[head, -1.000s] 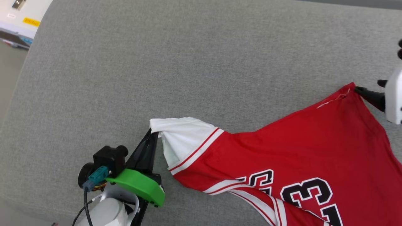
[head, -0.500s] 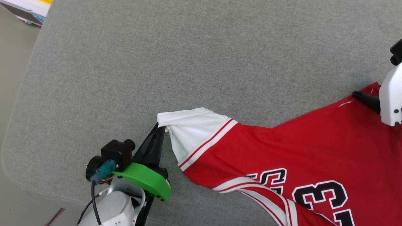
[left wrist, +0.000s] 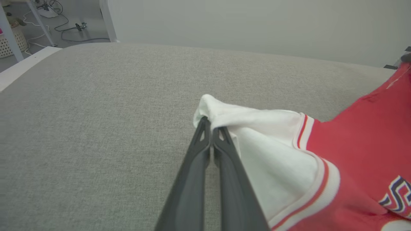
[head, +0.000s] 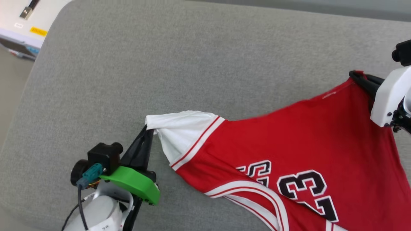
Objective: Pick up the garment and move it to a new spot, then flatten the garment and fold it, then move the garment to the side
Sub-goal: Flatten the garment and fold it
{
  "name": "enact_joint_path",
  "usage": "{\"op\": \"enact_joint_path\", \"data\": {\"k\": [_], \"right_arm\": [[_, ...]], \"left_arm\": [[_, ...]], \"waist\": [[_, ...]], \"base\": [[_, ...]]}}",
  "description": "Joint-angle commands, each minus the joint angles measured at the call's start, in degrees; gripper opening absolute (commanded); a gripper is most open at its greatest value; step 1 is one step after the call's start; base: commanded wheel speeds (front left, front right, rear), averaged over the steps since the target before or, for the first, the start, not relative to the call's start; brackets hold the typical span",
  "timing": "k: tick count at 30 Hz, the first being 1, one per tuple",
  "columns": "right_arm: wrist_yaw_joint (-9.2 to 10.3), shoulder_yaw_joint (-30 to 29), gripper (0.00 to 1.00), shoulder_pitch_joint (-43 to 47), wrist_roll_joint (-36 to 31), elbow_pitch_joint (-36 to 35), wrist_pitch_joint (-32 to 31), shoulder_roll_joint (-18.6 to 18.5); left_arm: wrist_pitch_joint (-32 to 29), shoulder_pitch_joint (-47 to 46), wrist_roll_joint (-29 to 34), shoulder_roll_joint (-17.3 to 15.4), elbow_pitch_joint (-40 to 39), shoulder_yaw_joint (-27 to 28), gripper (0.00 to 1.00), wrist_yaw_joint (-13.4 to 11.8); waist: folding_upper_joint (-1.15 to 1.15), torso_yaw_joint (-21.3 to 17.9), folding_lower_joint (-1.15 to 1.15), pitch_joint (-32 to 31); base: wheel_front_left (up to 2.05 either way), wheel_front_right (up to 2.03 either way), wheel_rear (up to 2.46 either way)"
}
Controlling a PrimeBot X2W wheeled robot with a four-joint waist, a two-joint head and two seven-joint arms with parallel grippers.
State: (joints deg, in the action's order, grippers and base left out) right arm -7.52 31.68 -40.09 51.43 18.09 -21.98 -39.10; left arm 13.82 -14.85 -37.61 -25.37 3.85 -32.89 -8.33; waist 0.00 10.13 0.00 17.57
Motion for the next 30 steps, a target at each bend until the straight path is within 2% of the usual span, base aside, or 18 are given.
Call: {"op": "enact_joint_path", "data": {"k": [1, 9, 13, 18, 25, 30], "right_arm": [[0.03, 0.3, 0.0, 0.2, 0.6, -1.3, 1.7, -1.0], [0.03, -2.3, 0.0, 3.0, 1.9, -8.7, 9.4, -5.2], [0.03, -5.7, 0.0, 4.1, 1.7, -12.1, 11.4, -6.6], [0.03, -10.5, 0.0, 4.4, 0.9, -15.5, 12.4, -6.7], [0.03, -15.9, 0.0, 1.0, -2.7, -18.3, 11.2, -4.6], [0.03, -19.3, 0.0, -7.1, -7.0, -17.3, 10.0, -2.3]], "left_arm": [[-0.3, 0.8, 0.3, -1.4, -0.8, 0.6, 0.0, -0.6], [-1.8, -0.3, 1.2, -6.5, -7.3, 3.3, 0.0, -1.9], [-3.4, -4.3, 2.2, -8.9, -10.9, 5.0, 0.0, -1.9], [-6.5, -11.0, 3.4, -10.5, -15.0, 6.1, 0.0, -1.5], [-11.7, -25.4, 4.5, -10.6, -16.7, 6.2, 0.0, 1.7], [-14.8, -39.3, 3.9, -8.6, -12.5, 6.7, 0.0, 5.3]], "waist": [[0.0, -3.1, 0.0, -4.2], [0.0, -5.7, 0.0, -9.1], [0.0, -6.6, 0.0, -10.3], [0.0, -7.5, 0.0, -10.4], [0.0, -8.9, 0.0, -6.0], [0.0, -9.5, 0.0, -0.1]], "base": [[0.0, 0.0, 0.0], [0.0, 0.0, 0.0], [0.0, 0.0, 0.0], [0.0, 0.0, 0.0], [0.0, 0.0, 0.0], [0.0, 0.0, 0.0]]}}
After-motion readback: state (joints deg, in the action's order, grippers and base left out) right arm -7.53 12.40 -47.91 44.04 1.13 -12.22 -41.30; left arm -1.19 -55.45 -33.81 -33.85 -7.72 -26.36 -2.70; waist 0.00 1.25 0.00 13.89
